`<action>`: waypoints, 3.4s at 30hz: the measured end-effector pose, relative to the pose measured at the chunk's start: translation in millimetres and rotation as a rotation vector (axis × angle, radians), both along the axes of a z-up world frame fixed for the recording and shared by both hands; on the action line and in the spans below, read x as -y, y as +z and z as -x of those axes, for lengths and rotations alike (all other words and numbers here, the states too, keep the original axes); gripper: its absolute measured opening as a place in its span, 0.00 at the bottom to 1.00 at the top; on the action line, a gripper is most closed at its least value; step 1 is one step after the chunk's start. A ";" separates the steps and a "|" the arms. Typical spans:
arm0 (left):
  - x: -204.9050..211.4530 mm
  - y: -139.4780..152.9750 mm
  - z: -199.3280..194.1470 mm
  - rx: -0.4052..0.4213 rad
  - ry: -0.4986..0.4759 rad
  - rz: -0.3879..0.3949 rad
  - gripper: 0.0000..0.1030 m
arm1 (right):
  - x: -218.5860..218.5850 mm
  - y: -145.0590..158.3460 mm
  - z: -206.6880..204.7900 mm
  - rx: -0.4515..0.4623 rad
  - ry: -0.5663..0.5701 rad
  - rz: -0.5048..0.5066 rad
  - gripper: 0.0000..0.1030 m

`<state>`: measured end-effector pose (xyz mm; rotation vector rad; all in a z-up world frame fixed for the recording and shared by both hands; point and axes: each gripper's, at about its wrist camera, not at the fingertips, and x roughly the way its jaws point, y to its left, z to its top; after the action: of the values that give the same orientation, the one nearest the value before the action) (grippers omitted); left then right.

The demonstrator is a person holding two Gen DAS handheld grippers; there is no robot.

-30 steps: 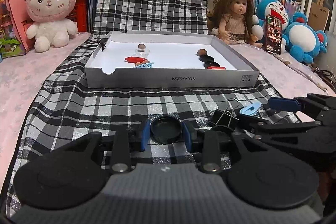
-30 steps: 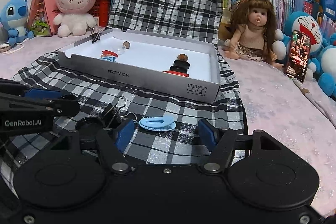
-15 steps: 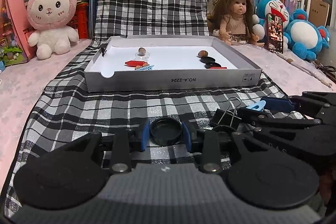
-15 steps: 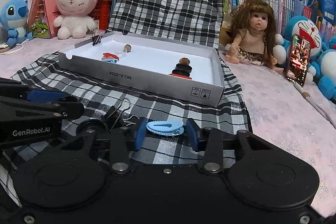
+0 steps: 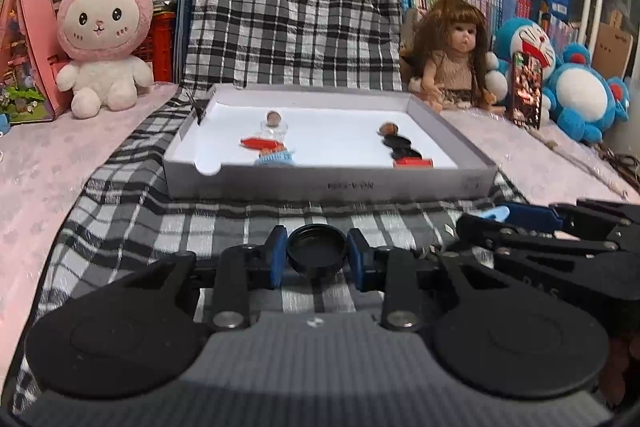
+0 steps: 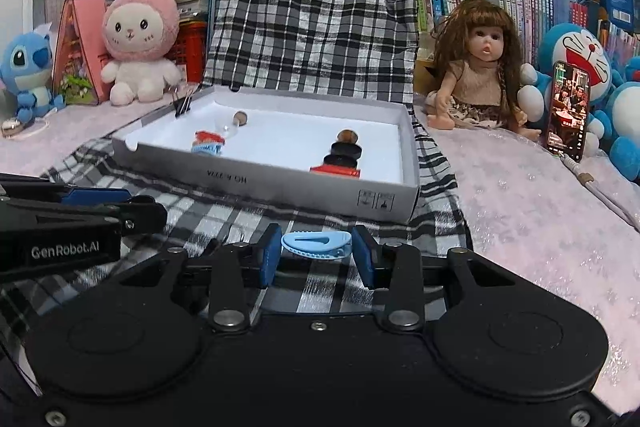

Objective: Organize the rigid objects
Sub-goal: 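Carry the black lid and blue hair clip in both tools over the box, then open both tools to drop the lid and hair clip into the box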

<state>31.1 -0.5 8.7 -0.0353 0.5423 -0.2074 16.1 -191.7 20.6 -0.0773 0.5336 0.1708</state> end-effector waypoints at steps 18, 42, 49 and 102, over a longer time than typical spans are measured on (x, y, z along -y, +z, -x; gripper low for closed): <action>-6.3 44.8 -67.6 -0.020 -0.004 0.100 0.37 | 29.6 39.0 -81.2 -0.075 -0.069 -0.115 0.36; -4.3 41.2 -232.0 -0.193 -0.010 0.195 0.38 | 35.4 25.9 -257.6 -0.293 -0.102 -0.238 0.36; 1.0 31.4 -248.8 -0.205 0.050 0.128 0.38 | 29.6 6.2 -272.8 -0.312 -0.137 -0.202 0.36; -8.2 43.5 -212.5 -0.121 0.045 0.016 0.86 | 15.6 21.2 -240.1 -0.194 -0.056 -0.162 0.53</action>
<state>243.5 7.7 52.2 -0.0762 0.6593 -0.1665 256.1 -207.2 41.7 0.1133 0.7130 0.1669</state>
